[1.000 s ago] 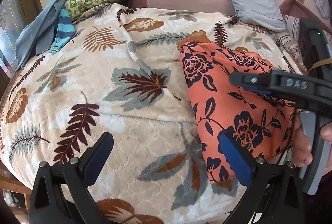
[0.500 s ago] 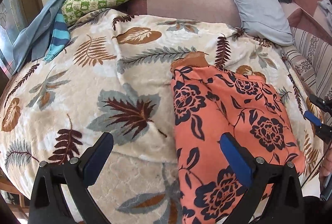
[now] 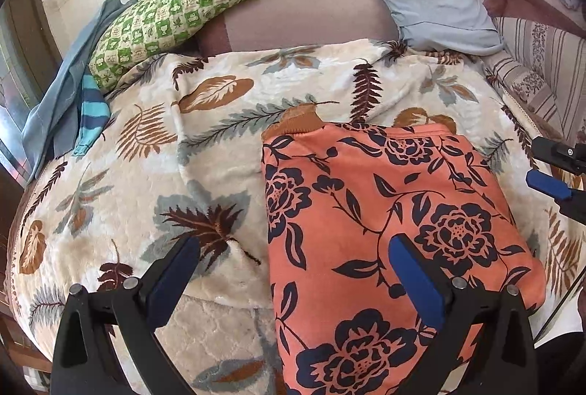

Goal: Fold small clothes

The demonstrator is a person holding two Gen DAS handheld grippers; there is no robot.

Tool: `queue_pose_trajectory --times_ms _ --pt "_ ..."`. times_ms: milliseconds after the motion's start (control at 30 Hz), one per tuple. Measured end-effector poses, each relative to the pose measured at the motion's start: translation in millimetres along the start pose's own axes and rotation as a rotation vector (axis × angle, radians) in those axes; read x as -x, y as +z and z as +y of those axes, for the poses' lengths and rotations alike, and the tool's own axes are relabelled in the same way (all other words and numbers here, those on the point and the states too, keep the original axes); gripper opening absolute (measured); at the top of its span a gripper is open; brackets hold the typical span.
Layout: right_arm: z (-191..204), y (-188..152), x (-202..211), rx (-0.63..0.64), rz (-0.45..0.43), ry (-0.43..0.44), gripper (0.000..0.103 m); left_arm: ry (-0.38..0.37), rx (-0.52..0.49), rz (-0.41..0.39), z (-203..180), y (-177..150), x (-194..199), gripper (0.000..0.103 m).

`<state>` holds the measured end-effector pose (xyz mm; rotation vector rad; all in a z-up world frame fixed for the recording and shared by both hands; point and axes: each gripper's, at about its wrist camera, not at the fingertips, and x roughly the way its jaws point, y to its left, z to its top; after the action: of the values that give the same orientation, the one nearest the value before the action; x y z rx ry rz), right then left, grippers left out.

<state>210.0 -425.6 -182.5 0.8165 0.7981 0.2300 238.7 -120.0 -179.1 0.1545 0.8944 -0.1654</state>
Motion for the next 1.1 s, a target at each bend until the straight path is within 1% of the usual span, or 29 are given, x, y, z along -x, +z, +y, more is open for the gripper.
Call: queue_pose_trajectory --times_ms 200,300,333,400,433,500,567,667,767,833,967,1100 --pt "23 -10 -18 0.082 0.038 0.019 0.059 0.015 0.022 0.014 6 -2 -6 0.103" --pt "24 -14 -32 0.086 0.085 0.01 0.059 0.027 0.025 0.024 7 -5 -11 0.103" --pt "21 -15 -41 0.081 0.119 -0.011 0.059 0.032 0.025 0.032 7 -6 -14 0.103" --pt "12 -20 -62 0.059 0.2 -0.085 0.06 0.044 0.02 0.06 7 -10 -21 0.103" --pt "8 -22 -70 0.053 0.22 -0.109 0.06 0.052 0.012 0.081 6 -12 -27 0.103" --pt "10 -23 -74 0.071 0.217 -0.126 0.06 0.063 0.005 0.103 4 -17 -34 0.103" --pt "12 -23 -75 0.09 0.218 -0.134 0.06 0.053 0.019 0.093 5 -21 -36 0.103" --pt "7 -22 -75 0.066 0.22 -0.12 0.06 0.038 0.041 0.103 7 -23 -41 0.103" --pt "0 -19 -74 0.014 0.228 -0.085 0.06 0.035 0.047 0.109 6 -25 -44 0.103" --pt "-6 -16 -74 -0.028 0.235 -0.059 0.06 0.048 0.02 0.098 2 -26 -46 0.103" --pt "-13 -13 -74 -0.084 0.246 -0.025 0.06 0.098 -0.065 0.065 -9 -28 -44 0.103" --pt "-13 -13 -74 -0.081 0.248 -0.027 0.06 0.121 -0.082 0.047 -12 -29 -43 0.103"
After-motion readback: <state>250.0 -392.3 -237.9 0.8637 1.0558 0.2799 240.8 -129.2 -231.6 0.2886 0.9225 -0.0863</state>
